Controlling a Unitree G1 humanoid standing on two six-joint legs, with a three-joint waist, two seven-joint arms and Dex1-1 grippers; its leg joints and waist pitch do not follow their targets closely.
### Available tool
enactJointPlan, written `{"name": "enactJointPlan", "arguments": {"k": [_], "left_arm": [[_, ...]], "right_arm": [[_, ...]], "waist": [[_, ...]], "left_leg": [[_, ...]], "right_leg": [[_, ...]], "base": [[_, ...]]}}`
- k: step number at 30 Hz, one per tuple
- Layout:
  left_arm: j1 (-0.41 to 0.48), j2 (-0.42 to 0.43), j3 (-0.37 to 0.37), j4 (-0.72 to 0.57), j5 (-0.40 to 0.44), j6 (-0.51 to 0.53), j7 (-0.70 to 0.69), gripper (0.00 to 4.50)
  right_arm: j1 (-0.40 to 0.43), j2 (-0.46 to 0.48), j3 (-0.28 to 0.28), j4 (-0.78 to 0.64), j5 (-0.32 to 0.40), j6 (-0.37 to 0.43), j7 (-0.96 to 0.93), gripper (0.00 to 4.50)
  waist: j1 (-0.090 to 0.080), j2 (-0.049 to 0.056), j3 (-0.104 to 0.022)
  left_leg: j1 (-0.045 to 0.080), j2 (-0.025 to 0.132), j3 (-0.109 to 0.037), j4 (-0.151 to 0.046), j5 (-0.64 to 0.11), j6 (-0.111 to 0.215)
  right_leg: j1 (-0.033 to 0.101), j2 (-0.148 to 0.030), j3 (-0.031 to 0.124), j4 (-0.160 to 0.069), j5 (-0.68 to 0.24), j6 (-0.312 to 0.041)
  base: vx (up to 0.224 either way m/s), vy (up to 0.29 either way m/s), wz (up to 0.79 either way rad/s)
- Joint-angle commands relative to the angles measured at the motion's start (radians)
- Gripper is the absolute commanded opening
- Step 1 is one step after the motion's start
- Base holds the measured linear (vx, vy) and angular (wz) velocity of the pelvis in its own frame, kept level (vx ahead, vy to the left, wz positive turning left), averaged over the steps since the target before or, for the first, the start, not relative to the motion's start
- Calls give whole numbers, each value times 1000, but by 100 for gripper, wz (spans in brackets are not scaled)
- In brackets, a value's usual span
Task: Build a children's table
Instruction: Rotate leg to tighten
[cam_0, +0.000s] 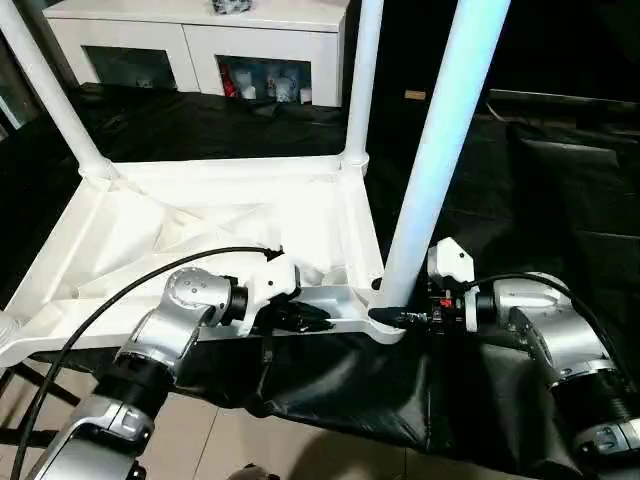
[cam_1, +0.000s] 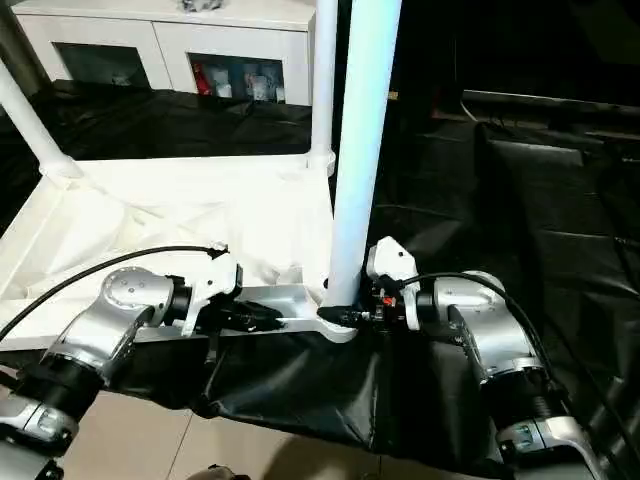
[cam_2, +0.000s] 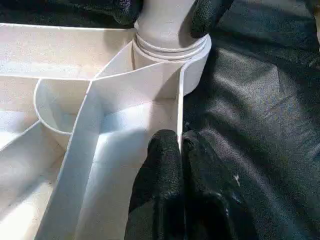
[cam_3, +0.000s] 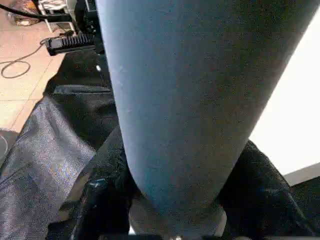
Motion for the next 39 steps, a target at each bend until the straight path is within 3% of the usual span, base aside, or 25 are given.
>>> {"name": "enactJointPlan", "arguments": {"k": [1, 4, 5, 6, 7, 8, 9, 10, 12, 14, 15, 17, 20, 21, 23, 25, 26, 30, 33, 36, 39], "left_arm": [[-15, -28, 30, -1, -3, 15, 106, 0], [-35, -67, 28, 34, 31, 7, 195, 0], [-42, -87, 29, 44, 39, 11, 231, 0], [-47, -108, 32, 52, 44, 16, 266, 0], [-51, -123, 33, 56, 47, 21, 289, 0], [-53, -133, 33, 57, 49, 25, 303, 0], [-58, -147, 28, 65, 63, 25, 334, 0], [-68, -168, 23, 78, 79, 28, 377, 0], [-88, -225, 15, 100, 110, 40, 467, 0], [-88, -225, 15, 100, 110, 40, 467, 0], [-93, -240, 15, 106, 116, 45, 488, 0], [-100, -268, 9, 109, 123, 53, 511, 0], [-107, -280, 2, 120, 128, 46, 513, 0], [-109, -279, 3, 123, 129, 42, 511, 0], [-111, -261, 2, 130, 134, 21, 495, 0], [-109, -247, 1, 130, 134, 5, 478, 0], [-99, -222, 4, 120, 126, -10, 441, 0], [-89, -176, -1, 113, 118, -38, 369, 0], [-87, -143, -4, 111, 113, -58, 311, 0], [-85, -117, -1, 90, 92, -62, 255, 0], [-84, -90, 4, 77, 72, -72, 201, 0]], "right_arm": [[63, 35, 65, -20, 6, 41, 11, 199], [91, 70, 57, -30, -6, 51, -80, 199], [101, 93, 53, -26, -19, 52, -135, 199], [110, 123, 46, -21, -34, 51, -200, 199], [114, 147, 40, -16, -43, 61, -251, 199], [117, 162, 35, -13, -49, 68, -282, 199], [116, 187, 29, 2, -71, 67, -347, 198], [108, 225, 14, 29, -93, 77, -441, 198], [77, 319, -37, 87, -125, 112, -677, 197], [77, 319, -37, 87, -125, 112, -677, 197], [65, 341, -49, 101, -135, 121, -739, 197], [33, 385, -52, 133, -152, 108, -821, 197], [-8, 435, -66, 157, -160, 87, -886, 197], [-16, 442, -71, 159, -155, 82, -884, 231], [-25, 440, -88, 148, -133, 82, -855, 265], [-30, 435, -99, 145, -121, 86, -850, 274], [-33, 411, -108, 135, -108, 79, -824, 300], [-31, 347, -93, 119, -109, 58, -739, 321], [-24, 273, -64, 117, -126, 33, -639, 355], [-10, 213, -38, 95, -111, 11, -509, 355], [3, 156, -7, 71, -90, -21, -368, 355]], "waist": [[1, -8, -60], [-1, -13, -55], [-1, -4, -50], [-4, -8, -48], [-9, -2, -43], [-14, -6, -39], [-16, -11, -37], [-22, -9, -35], [-38, -12, -36], [-45, -9, -36], [-47, -7, -38], [-54, -5, -37], [-64, -2, -40], [-65, -11, -39], [-61, -7, -37], [-60, -9, -38], [-60, -8, -39], [-57, -7, -43], [-48, -14, -50], [-43, -19, -51], [-30, -15, -58]], "left_leg": [[11, 52, -18, -67, -151, 75], [11, 51, -19, -72, -184, 60], [15, 52, -22, -78, -228, 41], [17, 51, -22, -81, -250, 31], [22, 50, -25, -88, -303, 2], [28, 47, -31, -93, -366, -23], [31, 47, -34, -95, -391, -31], [34, 46, -39, -98, -419, -44], [39, 43, -45, -99, -459, -56], [39, 40, -50, -102, -467, -57], [38, 41, -51, -103, -468, -54], [42, 39, -49, -105, -485, -52], [34, 41, -55, -114, -500, -51], [33, 42, -54, -115, -499, -48], [41, 42, -51, -113, -517, -45], [37, 42, -49, -114, -500, -38], [34, 43, -48, -115, -492, -34], [30, 45, -43, -114, -449, -28], [22, 45, -33, -106, -354, -2], [19, 47, -25, -99, -303, 27], [18, 51, -20, -91, -231, 49]], "right_leg": [[45, -57, 26, -61, -74, -281], [44, -59, 27, -70, -127, -266], [41, -61, 27, -78, -207, -252], [40, -60, 27, -85, -249, -241], [36, -60, 29, -92, -332, -219], [34, -62, 27, -101, -438, -187], [33, -63, 27, -104, -480, -171], [27, -64, 28, -110, -539, -144], [20, -64, 26, -120, -591, -117], [22, -65, 21, -125, -619, -96], [23, -66, 20, -127, -620, -92], [13, -62, 20, -134, -608, -91], [24, -64, 14, -134, -574, -91], [23, -62, 15, -136, -567, -90], [14, -64, 19, -138, -554, -100], [17, -65, 22, -137, -531, -107], [18, -66, 23, -134, -515, -112], [23, -65, 27, -127, -439, -135], [33, -67, 31, -114, -328, -170], [33, -65, 31, -110, -302, -197], [37, -62, 28, -97, -203, -227]], "base": [[0, 0, 0], [0, 0, 0], [0, 0, 0], [0, 0, 0], [0, 0, 0], [0, 0, 0], [0, 0, 0], [0, 0, 0], [0, 0, 0], [0, 0, 0], [0, 0, 0], [0, 0, 0], [0, 0, 0], [0, 0, 0], [0, 0, 0], [0, 0, 0], [0, 0, 0], [0, 0, 0], [0, 0, 0], [0, 0, 0], [39, -17, 3]]}}
